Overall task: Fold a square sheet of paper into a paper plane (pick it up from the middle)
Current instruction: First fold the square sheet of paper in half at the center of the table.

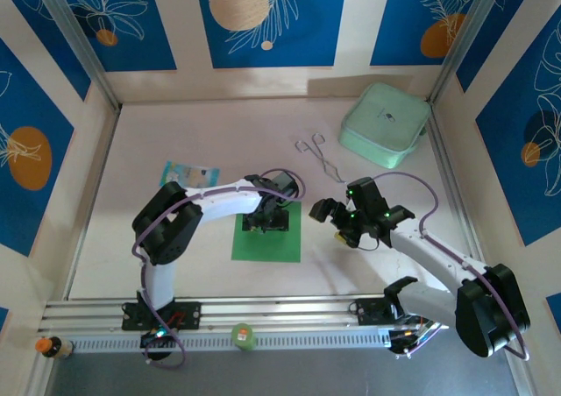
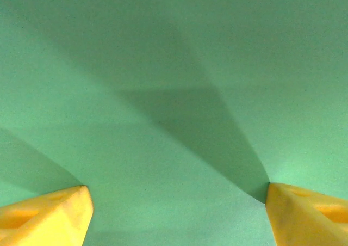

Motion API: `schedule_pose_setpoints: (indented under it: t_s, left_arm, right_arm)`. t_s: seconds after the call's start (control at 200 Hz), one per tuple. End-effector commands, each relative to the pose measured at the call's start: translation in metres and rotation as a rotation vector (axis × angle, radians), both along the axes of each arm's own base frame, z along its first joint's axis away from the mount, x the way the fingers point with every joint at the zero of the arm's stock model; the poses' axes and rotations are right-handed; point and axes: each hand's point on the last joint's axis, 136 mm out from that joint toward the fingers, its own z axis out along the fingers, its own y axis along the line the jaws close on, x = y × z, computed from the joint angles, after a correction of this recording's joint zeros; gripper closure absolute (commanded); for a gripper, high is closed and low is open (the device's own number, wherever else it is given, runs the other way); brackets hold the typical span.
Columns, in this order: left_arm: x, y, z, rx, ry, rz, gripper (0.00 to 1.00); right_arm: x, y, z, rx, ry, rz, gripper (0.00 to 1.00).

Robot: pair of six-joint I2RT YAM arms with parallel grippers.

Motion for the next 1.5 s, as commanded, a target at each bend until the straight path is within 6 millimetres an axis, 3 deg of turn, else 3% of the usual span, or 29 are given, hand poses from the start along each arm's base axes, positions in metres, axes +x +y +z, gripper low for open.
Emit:
schedule_pose_setpoints:
  t_s: [0.0,0.275,0.545,0.705,0.8,0.945,1.045,1.24,1.325,1.495]
  left_arm:
    - [-0.028,0.008,-0.05,0.04,0.13,-0.01,0.18]
    - [-0.027,0.006,-0.048,0.032,0.125,-0.02,0.19]
    - [-0.024,-0.001,-0.041,0.0,0.108,-0.04,0.2]
    - [-0.021,-0.006,-0.032,-0.051,0.071,-0.042,0.24]
    - [-0.018,-0.01,-0.026,-0.087,0.041,-0.047,0.3]
    - [-0.012,-0.025,-0.01,-0.163,0.005,-0.096,0.38]
    - [-0.008,-0.032,0.005,-0.21,-0.04,-0.132,0.51]
    - [-0.005,-0.058,0.039,-0.429,-0.146,-0.193,0.58]
    - [-0.005,-0.06,0.049,-0.496,-0.187,-0.179,0.66]
    - [0.0,-0.065,0.069,-0.58,-0.211,-0.174,0.67]
  right_arm:
    - [0.003,0.003,0.009,0.001,-0.023,0.009,0.0]
    - [0.009,0.001,0.024,0.025,-0.147,-0.011,0.0]
    - [0.02,-0.028,0.038,-0.074,-0.281,-0.12,0.01]
    - [0.022,-0.04,0.039,-0.037,-0.318,-0.198,0.07]
    - [0.022,-0.034,0.044,0.065,-0.371,-0.164,0.07]
    - [0.016,-0.036,0.053,0.079,-0.41,-0.121,0.06]
    - [0.012,-0.03,0.061,0.087,-0.428,-0.061,0.05]
    - [0.009,-0.034,0.056,0.079,-0.325,-0.055,0.06]
    - [0.008,-0.036,0.052,0.073,-0.284,-0.066,0.06]
    - [0.007,-0.034,0.05,0.096,-0.271,-0.057,0.05]
